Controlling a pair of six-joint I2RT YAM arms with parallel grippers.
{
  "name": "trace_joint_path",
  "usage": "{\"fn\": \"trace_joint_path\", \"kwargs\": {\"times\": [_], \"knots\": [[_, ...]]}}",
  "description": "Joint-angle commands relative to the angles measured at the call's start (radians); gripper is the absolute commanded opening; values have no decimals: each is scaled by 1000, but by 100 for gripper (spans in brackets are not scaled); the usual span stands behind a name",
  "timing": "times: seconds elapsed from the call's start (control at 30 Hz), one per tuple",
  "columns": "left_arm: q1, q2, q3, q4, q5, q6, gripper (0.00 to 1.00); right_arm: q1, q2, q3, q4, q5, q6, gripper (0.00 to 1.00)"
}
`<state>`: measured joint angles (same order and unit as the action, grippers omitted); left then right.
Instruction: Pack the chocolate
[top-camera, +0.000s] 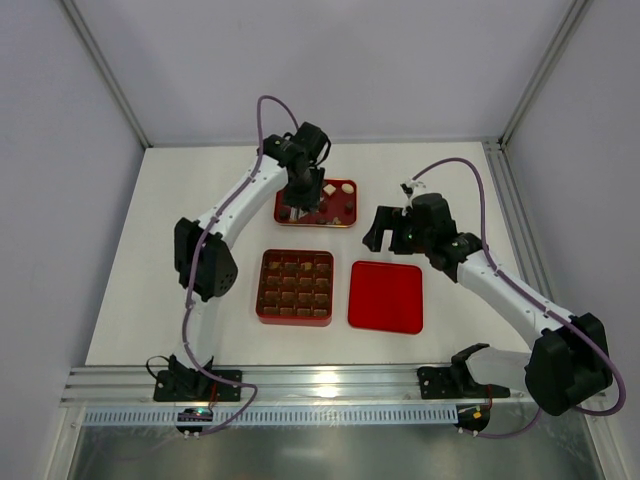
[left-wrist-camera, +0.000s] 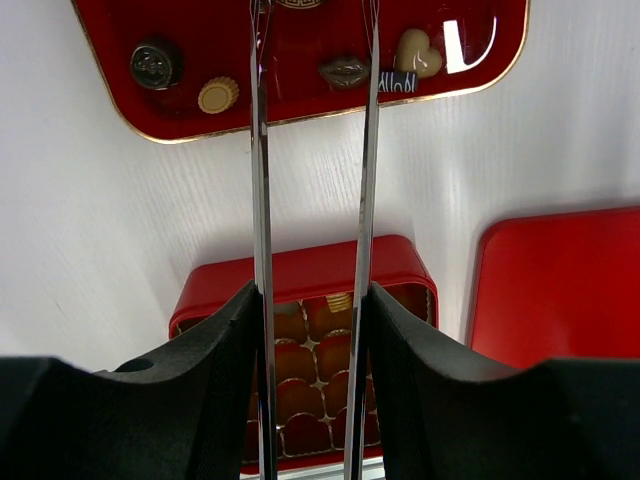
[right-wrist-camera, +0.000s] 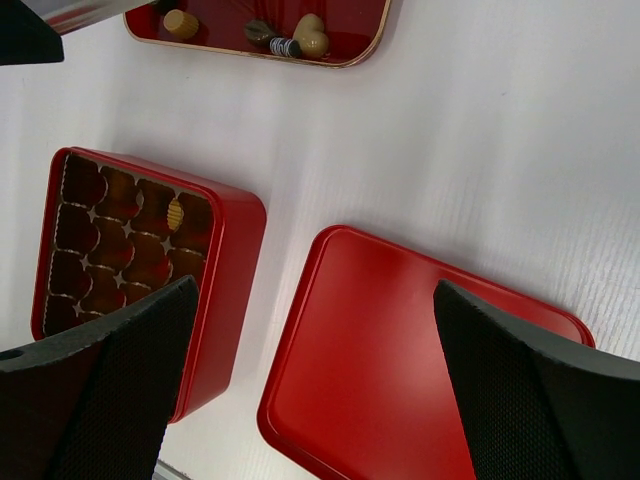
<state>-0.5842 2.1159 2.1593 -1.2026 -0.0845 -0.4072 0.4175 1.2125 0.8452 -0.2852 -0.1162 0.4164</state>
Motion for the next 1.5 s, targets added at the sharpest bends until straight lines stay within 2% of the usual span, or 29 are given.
{"fn": "trace_joint_path", "kwargs": {"times": [0.0, 0.57, 1.47], "knots": [[3, -4, 47, 18, 14, 10, 44, -9, -25, 14, 24, -5, -19, 100], [6, 47, 45, 49, 52, 5, 44, -23, -24, 2, 32, -13, -21, 100], [14, 122, 125, 29, 66, 2, 41, -42, -22, -5, 30, -17, -24, 100]]}}
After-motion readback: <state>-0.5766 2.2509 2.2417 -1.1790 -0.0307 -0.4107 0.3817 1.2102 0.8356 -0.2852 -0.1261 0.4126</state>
